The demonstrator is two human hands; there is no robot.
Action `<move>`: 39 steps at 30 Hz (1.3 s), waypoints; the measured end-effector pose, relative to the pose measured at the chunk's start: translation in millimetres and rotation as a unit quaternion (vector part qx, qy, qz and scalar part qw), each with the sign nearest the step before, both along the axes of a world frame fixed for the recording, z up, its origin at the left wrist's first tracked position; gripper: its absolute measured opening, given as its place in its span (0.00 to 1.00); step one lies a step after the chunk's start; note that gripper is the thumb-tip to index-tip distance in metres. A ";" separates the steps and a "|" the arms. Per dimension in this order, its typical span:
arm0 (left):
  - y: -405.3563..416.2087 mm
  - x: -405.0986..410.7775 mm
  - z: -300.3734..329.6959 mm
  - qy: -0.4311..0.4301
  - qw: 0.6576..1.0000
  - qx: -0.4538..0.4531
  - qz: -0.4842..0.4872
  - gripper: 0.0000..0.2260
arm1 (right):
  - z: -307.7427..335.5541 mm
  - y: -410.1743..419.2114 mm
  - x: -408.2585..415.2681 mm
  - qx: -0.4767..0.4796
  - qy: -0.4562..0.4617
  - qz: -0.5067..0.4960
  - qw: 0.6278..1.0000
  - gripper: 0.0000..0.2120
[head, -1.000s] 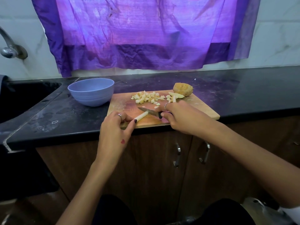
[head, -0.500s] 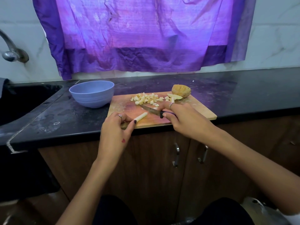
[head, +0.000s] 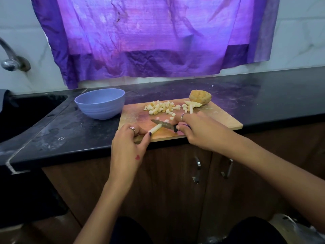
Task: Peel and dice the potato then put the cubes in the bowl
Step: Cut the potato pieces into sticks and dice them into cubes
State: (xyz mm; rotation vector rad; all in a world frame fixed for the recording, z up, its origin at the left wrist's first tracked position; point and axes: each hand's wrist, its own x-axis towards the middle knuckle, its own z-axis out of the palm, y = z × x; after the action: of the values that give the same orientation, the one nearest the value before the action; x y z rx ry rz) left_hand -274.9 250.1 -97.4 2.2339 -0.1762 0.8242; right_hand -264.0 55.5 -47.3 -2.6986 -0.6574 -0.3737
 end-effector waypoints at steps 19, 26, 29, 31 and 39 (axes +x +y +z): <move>-1.3 0.6 -0.5 0.010 1.000 0.000 0.010 0.03 | -0.2 3.5 -5.7 0.001 -0.023 0.006 1.000 0.10; -2.5 -0.1 0.7 0.021 1.000 -0.002 0.019 0.03 | 3.2 10.8 -2.0 -0.068 -0.027 0.008 0.997 0.08; -2.5 -1.6 1.3 0.021 1.000 -0.005 0.014 0.03 | -0.8 9.2 -4.8 -0.065 -0.080 -0.037 0.994 0.10; -3.1 -2.9 2.1 0.022 1.000 -0.006 0.013 0.04 | -1.2 9.3 -9.7 -0.011 -0.094 -0.045 0.995 0.11; -4.2 -3.6 2.9 0.024 1.000 -0.014 0.016 0.03 | -1.1 9.7 -12.0 0.022 -0.068 -0.003 0.997 0.10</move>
State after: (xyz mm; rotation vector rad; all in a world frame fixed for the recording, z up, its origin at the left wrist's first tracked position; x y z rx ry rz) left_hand -278.5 245.9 -94.4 2.2338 -0.1065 0.7853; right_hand -276.0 65.2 -48.4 -2.6526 -0.6693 -0.5701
